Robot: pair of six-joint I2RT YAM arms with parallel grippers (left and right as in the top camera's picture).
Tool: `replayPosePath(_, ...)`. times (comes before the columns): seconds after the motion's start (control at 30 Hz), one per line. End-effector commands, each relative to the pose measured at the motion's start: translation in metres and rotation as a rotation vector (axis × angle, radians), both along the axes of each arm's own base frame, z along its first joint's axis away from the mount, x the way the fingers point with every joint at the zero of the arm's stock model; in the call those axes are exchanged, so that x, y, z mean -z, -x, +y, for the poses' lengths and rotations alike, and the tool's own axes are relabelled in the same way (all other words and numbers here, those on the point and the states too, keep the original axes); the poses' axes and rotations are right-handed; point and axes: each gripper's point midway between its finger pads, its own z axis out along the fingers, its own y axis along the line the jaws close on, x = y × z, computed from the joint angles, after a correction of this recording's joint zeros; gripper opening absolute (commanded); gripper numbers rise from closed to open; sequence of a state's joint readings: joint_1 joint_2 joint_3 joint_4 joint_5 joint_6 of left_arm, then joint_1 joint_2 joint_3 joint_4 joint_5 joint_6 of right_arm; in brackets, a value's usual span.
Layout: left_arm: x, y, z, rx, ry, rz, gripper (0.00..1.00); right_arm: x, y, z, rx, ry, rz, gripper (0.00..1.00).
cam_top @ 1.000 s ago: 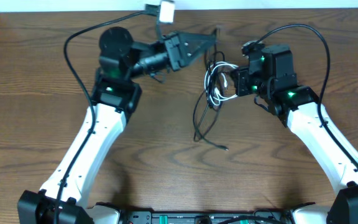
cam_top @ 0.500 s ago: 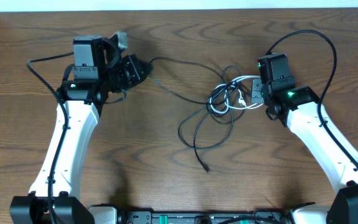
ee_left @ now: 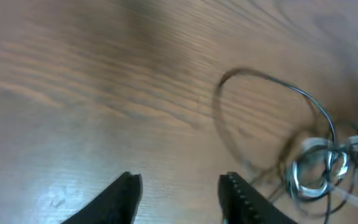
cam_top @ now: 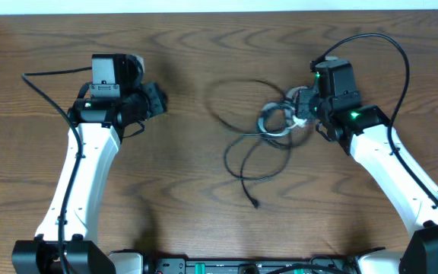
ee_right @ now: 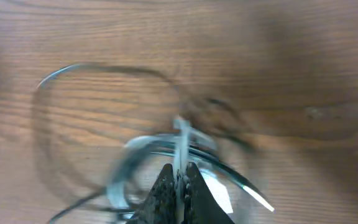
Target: Untangle cables
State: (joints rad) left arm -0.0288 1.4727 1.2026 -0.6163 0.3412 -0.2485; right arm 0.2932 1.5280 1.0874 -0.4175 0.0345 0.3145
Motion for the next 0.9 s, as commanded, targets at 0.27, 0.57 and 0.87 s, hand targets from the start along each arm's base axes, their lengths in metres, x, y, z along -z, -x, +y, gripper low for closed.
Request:
replayPosePath(0.27, 0.027, 0.006, -0.112, 0.432, 0.111, -0.02, 0.51, 0.019, 0.002, 0.025, -0.095, -0.081, 0.075, 0.01)
replayPosePath(0.57, 0.074, -0.01, -0.182, 0.512, 0.168, -0.021, 0.51, 0.026, 0.009, 0.014, -0.085, -0.116, 0.137, 0.01)
replayPosePath(0.87, 0.094, -0.011, -0.227, 0.603, 0.18, -0.082, 0.58, 0.008, 0.022, 0.036, -0.327, -0.342, 0.144, 0.01)
